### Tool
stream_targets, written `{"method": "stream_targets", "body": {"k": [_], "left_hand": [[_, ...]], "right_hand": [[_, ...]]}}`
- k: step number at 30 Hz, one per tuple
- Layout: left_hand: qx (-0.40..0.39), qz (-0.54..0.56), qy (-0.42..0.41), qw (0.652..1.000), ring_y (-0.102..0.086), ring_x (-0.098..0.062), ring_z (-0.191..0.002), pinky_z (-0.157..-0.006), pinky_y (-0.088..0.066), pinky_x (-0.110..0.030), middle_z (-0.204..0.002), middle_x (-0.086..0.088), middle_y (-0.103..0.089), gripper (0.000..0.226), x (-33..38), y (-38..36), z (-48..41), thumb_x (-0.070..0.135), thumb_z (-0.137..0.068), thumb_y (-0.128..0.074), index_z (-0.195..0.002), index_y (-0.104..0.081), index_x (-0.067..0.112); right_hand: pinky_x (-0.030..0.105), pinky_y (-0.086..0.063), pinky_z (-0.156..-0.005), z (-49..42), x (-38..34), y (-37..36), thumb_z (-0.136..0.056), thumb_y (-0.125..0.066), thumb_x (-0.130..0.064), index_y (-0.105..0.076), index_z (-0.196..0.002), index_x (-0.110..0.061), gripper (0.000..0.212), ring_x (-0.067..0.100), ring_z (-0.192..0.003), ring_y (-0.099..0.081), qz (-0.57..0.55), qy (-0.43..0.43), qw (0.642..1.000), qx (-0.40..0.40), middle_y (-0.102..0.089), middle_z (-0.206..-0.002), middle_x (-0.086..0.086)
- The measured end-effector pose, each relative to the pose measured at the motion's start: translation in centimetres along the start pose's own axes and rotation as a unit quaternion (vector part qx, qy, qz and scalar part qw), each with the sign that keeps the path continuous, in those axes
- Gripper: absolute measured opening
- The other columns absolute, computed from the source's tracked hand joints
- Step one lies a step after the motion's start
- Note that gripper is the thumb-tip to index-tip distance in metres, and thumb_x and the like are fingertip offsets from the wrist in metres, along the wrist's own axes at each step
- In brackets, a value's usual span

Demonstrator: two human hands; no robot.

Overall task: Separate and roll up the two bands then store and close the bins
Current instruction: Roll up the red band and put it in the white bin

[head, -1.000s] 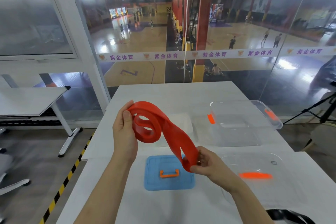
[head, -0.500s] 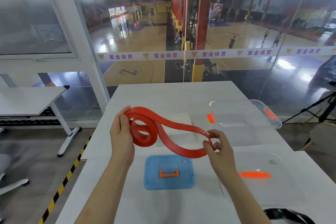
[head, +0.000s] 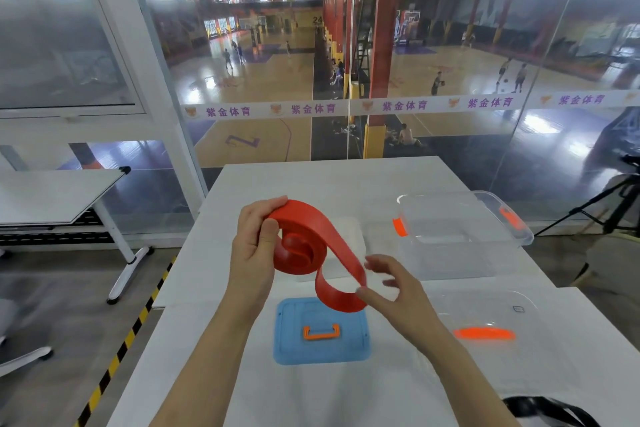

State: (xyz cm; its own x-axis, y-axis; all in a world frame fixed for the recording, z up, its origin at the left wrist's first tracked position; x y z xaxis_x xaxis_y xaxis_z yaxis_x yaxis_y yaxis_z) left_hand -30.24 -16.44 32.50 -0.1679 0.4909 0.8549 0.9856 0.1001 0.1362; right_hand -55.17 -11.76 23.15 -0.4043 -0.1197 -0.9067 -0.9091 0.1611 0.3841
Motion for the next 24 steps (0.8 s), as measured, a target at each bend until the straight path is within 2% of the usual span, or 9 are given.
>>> {"method": "stream_targets", "body": {"k": [4,6,10,13,19,24], "left_hand": [[-0.063,-0.017,-0.009,0.998,-0.05,-0.008,-0.127,-0.095,-0.045,-0.011,-0.132,0.003,-0.052,0.033,1.1,-1.6,0.5,0.024,-0.103,-0.043,-0.128,-0.06,0.038],[-0.078,-0.017,-0.008,0.997,-0.049,-0.005,-0.127,-0.095,-0.044,-0.009,-0.133,0.004,-0.052,0.033,1.5,-2.0,0.8,0.024,-0.103,-0.044,-0.127,-0.06,0.038],[-0.091,-0.02,-0.016,0.996,-0.05,-0.005,-0.127,-0.097,-0.044,-0.01,-0.133,0.005,-0.052,0.032,1.7,-2.0,1.0,0.023,-0.106,-0.044,-0.129,-0.06,0.038],[-0.101,-0.021,-0.014,0.995,-0.05,-0.007,-0.127,-0.097,-0.044,-0.011,-0.132,0.004,-0.052,0.031,1.8,-2.0,1.1,0.029,-0.104,-0.044,-0.129,-0.061,0.038],[-0.082,-0.008,-0.007,0.997,-0.051,-0.008,-0.127,-0.097,-0.045,-0.012,-0.132,0.005,-0.054,0.031,1.9,-1.9,1.2,0.028,-0.105,-0.045,-0.129,-0.061,0.039],[-0.019,0.058,0.051,0.997,-0.054,-0.003,-0.126,-0.097,-0.054,-0.025,-0.132,0.018,-0.057,0.032,1.6,-2.8,1.8,0.036,-0.103,-0.043,-0.123,-0.062,0.053]], "right_hand": [[0.022,-0.044,-0.109,-0.8,-4.0,-0.8,-0.086,-0.086,-0.028,-0.057,-0.13,-0.045,0.055,-0.002,-0.129,-0.058,-0.04,0.054,0.998,-0.003,-0.064,-0.131,-0.029],[0.023,-0.046,-0.11,-0.9,-5.0,-1.1,-0.086,-0.087,-0.023,-0.061,-0.127,-0.042,0.053,0.002,-0.127,-0.062,-0.078,0.063,0.995,-0.006,-0.067,-0.128,-0.025],[0.027,-0.055,-0.102,-0.5,-5.5,-1.2,-0.082,-0.088,-0.013,-0.068,-0.12,-0.035,0.048,0.014,-0.114,-0.07,-0.133,0.062,0.989,0.013,-0.074,-0.116,-0.011],[0.025,-0.058,-0.095,-0.2,-5.5,-1.2,-0.081,-0.089,-0.011,-0.07,-0.118,-0.032,0.046,0.013,-0.109,-0.072,-0.147,0.06,0.986,0.041,-0.075,-0.11,-0.011],[0.023,-0.058,-0.093,0.2,-5.5,-0.4,-0.082,-0.089,-0.012,-0.065,-0.123,-0.037,0.054,0.015,-0.102,-0.073,-0.167,0.055,0.983,0.06,-0.077,-0.104,-0.009],[0.025,-0.058,-0.087,0.6,-5.8,-1.0,-0.081,-0.087,-0.006,-0.073,-0.102,-0.026,0.032,0.017,-0.093,-0.073,-0.178,0.073,0.977,0.095,-0.074,-0.096,-0.005]]}}
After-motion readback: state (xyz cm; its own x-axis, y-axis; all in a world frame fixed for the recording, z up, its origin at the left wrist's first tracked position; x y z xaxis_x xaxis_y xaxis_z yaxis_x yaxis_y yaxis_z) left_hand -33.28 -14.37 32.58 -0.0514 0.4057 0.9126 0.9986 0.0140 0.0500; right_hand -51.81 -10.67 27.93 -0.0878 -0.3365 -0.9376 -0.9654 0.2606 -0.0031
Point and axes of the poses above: each hand's wrist, its own z-axis away from the middle knuckle, its own y-axis out of the back of the hand, x = y × z, the point moved 4 cm from there along -z, towards the middle knuckle
